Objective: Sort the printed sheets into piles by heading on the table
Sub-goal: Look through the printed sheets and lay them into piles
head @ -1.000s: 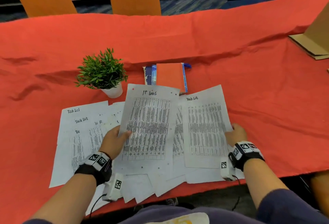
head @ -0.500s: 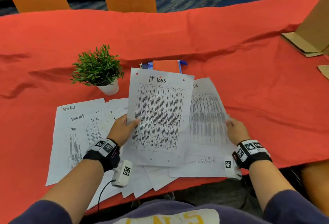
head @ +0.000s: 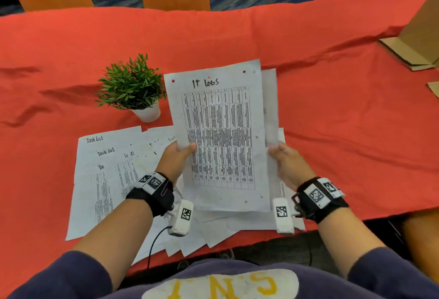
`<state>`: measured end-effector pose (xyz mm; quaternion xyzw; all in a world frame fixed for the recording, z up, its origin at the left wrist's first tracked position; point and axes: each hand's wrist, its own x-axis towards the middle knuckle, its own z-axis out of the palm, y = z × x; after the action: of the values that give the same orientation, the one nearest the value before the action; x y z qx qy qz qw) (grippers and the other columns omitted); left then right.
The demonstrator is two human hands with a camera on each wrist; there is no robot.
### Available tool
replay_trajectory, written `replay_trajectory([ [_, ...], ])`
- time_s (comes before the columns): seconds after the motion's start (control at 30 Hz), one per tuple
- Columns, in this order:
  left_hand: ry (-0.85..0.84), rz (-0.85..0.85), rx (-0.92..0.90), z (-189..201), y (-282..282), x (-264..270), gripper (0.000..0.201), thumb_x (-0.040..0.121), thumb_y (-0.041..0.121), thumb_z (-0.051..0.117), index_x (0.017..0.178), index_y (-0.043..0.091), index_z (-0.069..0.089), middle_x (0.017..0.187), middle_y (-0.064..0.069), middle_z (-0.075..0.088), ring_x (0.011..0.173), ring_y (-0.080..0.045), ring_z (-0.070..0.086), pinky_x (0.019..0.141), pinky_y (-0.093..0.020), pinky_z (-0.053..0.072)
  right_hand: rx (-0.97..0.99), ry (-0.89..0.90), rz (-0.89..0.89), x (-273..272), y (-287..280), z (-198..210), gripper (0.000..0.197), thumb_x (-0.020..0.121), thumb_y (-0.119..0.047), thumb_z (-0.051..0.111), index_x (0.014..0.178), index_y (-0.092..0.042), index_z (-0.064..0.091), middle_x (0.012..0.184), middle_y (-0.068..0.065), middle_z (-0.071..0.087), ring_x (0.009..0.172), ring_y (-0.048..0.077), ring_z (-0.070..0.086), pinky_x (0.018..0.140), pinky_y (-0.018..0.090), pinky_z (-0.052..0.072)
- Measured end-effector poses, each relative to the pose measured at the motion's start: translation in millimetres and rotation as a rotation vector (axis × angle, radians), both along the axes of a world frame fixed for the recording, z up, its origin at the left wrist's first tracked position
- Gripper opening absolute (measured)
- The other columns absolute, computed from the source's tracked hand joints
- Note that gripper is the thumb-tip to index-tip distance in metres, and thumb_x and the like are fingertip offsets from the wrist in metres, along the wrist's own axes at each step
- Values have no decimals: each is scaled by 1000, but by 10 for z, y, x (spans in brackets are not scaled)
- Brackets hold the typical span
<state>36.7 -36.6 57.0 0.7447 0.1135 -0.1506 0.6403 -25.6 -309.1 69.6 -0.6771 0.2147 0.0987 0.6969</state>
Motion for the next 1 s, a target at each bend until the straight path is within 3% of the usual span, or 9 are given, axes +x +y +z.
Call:
replay_trajectory([
  [0.13,-1,65,131,-85,82,-27,28,87,23,67,110,14,55,105,1,67,99,-18,63,90,-36,49,224,57,109,66,289,-171,28,99,-7,41,106,-14,67,101,9,74,86,20,71,77,34,58],
  [0.23,56,208,130,-161,278,-84,46,84,15,71,119,14,41,106,-2,63,94,-19,61,84,-31,45,179,127,219,111,368,-263,29,101,-28,40,107,-16,65,97,1,72,86,20,65,77,34,53],
  [0.33,85,185,284,-254,537,-139,42,86,18,68,123,10,51,116,-4,62,104,-23,59,92,-35,45,-223,212,374,220,286,-481,34,96,-41,46,121,-20,57,118,4,63,95,21,61,82,35,51],
  [0.43,46,146,402,-318,724,-235,17,91,14,60,107,11,57,108,-5,61,100,-22,58,82,-30,44,-739,327,342,328,207,-795,58,87,-40,63,135,-15,44,139,15,43,122,32,49,97,37,42],
  [0.57,42,92,523,-419,904,-351,9,93,16,56,100,12,51,92,-8,57,84,-29,58,65,-31,48,-916,394,316,404,296,-1032,84,75,-37,77,141,-7,33,137,18,42,128,37,41,103,42,39],
  [0.67,93,102,530,-475,1016,-382,11,94,17,54,104,14,49,98,-8,57,83,-28,57,64,-30,48,-859,400,300,444,335,-1114,68,79,-20,75,133,-3,37,124,16,55,114,33,55,90,37,50],
  [0.77,118,130,521,-478,1095,-385,18,94,15,56,110,9,50,102,-11,57,79,-25,55,58,-26,45,-823,333,284,429,351,-1102,34,90,-7,53,123,0,47,102,12,58,89,26,58,69,31,49],
  [0.9,118,166,500,-449,1163,-368,28,93,13,57,118,6,47,105,-11,56,81,-23,54,57,-25,43,-710,291,176,294,223,-1021,46,100,-25,41,138,1,38,137,20,49,124,35,50,99,38,41],
  [1.0,126,177,479,-415,1176,-351,32,92,9,57,123,7,46,106,-8,57,81,-20,55,61,-26,43,-823,358,85,174,-69,-1090,46,98,-28,44,130,4,46,133,27,47,121,39,48,102,41,41],
])
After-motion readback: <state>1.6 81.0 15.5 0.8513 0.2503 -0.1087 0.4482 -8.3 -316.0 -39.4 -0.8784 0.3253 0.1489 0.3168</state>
